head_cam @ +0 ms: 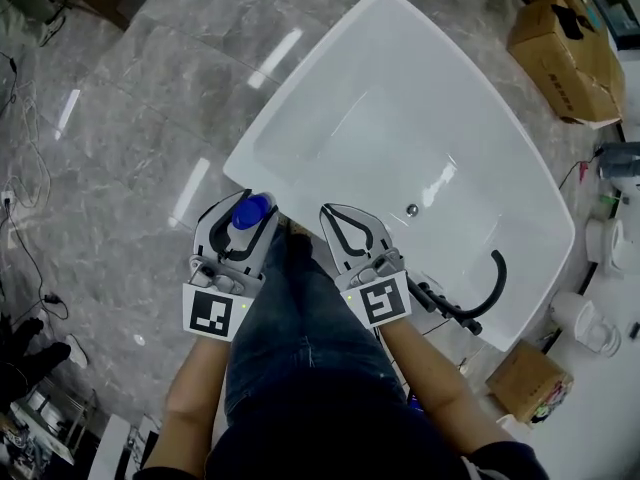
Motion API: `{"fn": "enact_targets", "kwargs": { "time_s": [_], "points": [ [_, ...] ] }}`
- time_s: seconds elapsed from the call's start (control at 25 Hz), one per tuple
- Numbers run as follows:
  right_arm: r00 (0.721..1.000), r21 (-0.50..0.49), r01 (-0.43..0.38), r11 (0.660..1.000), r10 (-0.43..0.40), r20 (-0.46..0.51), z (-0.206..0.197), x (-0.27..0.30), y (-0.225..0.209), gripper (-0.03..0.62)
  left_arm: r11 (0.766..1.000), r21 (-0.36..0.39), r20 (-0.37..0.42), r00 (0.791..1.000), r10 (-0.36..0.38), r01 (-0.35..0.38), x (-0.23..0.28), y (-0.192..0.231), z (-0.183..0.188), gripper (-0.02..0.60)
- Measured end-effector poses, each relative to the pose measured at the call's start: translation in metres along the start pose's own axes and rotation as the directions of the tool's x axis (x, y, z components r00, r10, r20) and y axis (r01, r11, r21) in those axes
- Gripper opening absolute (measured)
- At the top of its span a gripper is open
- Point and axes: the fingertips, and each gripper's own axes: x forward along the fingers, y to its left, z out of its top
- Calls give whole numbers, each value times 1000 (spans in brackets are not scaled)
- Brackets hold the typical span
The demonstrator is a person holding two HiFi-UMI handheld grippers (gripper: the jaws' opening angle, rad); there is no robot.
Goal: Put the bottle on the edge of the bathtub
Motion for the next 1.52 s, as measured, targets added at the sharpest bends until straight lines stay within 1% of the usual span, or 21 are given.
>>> {"fn": "enact_targets", "kwargs": {
  "time_s": [0.32,0.52,0.64,0.8,0.96,1.4,1.52],
  "points": [
    [997,14,-15,1000,16,-71,-38,21,2,28,999,-11,-75,997,-34,33,16,-2,-56,172],
    [993,33,-33,999,36,-112,-59,26,9,28,998,-43,-138,989,-43,38,26,-5,-90,172],
    [992,69,-28,997,36,-124,-67,28,11,28,998,-41,-175,983,-54,48,34,-6,-108,172],
    [987,49,-48,998,54,-149,-76,30,14,28,997,-57,-243,968,-69,56,41,-9,-132,172],
    [989,123,-19,992,37,-142,-81,30,14,28,996,-57,-289,954,-80,67,47,-12,-148,172],
    [988,134,-12,991,33,-152,-88,25,15,28,990,2,-410,903,-126,139,41,-30,-190,169],
    [988,139,-10,990,31,-153,-90,22,14,28,987,11,-422,896,-142,161,35,-36,-198,169]
  ]
}}
